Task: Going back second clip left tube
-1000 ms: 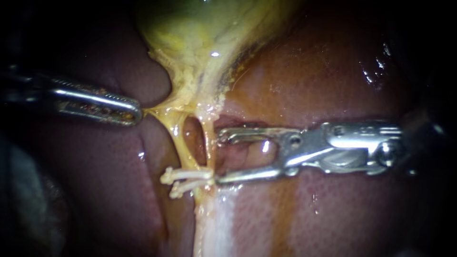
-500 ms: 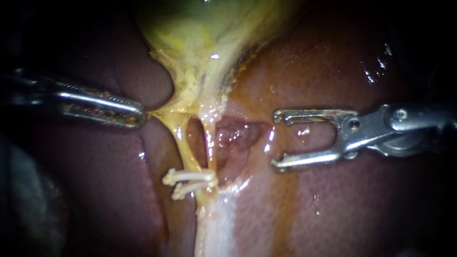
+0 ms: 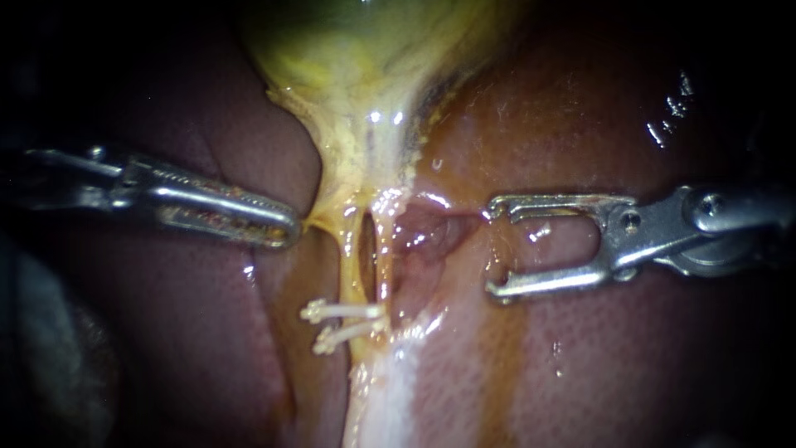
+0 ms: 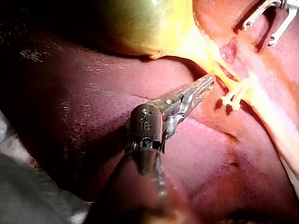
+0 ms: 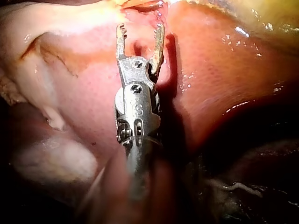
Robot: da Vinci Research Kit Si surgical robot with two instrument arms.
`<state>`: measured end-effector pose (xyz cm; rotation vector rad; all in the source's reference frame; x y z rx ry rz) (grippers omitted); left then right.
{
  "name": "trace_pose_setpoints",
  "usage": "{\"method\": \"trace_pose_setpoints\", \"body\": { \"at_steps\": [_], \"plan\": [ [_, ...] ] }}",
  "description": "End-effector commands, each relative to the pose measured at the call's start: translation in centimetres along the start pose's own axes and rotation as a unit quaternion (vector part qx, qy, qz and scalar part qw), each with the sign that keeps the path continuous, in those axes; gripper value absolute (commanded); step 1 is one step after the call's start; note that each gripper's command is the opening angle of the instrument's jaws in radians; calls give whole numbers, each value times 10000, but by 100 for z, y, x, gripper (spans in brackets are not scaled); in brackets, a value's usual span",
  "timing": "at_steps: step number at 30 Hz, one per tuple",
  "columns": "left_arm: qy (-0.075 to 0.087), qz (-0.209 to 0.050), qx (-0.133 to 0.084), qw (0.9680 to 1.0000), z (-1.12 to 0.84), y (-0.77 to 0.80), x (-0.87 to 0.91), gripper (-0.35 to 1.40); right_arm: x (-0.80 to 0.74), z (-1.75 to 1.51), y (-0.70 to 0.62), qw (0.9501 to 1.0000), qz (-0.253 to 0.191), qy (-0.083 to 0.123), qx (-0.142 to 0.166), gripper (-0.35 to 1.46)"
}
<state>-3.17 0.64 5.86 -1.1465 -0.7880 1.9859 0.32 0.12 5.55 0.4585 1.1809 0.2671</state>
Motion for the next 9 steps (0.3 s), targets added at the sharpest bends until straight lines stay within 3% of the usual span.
{"method": "trace_pose_setpoints", "body": {
  "at_steps": [1, 9],
  "plan": [
    [-1, 4, -5, 10000, 1, 0, 0, -35, -1, 0, 0, 10000, -1, -2, 6, 50],
    [-5, 6, -12, 10000, 0, 0, -1, -35, 0, 1, -2, 10000, -1, -3, 36, 50]
  ]
}}
